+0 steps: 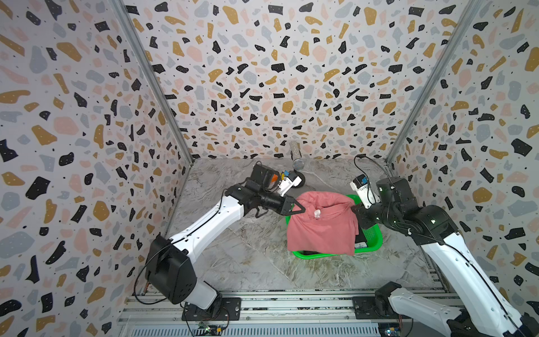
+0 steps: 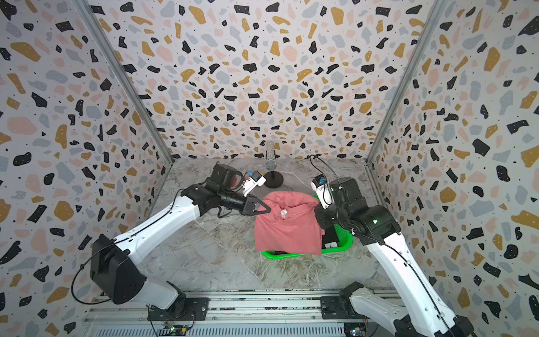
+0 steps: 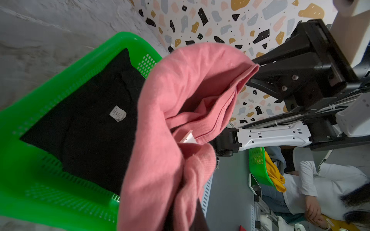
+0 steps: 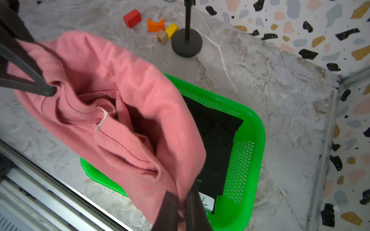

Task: Put the folded t-shirts into the basket
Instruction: Place the T-shirt in the bin.

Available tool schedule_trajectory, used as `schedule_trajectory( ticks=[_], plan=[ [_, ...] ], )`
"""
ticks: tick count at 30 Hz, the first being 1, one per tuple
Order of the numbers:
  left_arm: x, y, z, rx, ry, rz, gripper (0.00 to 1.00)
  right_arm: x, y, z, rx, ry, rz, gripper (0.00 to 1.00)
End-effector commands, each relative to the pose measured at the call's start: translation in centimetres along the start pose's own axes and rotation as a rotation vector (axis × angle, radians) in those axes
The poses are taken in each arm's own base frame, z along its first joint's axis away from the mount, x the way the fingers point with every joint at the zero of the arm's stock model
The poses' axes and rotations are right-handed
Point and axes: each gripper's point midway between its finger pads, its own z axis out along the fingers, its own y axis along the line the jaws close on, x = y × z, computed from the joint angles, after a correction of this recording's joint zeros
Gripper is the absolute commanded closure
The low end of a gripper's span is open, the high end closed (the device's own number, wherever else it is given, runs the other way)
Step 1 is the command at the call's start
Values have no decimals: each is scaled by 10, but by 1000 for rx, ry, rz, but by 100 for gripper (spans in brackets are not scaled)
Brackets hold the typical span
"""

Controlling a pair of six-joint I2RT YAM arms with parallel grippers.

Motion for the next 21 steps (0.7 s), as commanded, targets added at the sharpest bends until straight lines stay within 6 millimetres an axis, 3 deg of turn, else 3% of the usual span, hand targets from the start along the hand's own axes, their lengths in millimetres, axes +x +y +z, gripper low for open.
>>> schedule_trajectory(
  ticks=[1,6,15,21],
  plan=[
    [-21,9,23,-23,-109,-29,100,14,-14,20,37,80,-40,100],
    [-24,45,47,-85,-163,-86,100,29,-38,50,63,145,0,100],
    [-27,72,72,-89,-175,-165,100,26,-68,60,83,153,-12,100],
    [-31,83,79,-95,-198,-203,100,23,-73,77,28,169,-32,100]
  ],
)
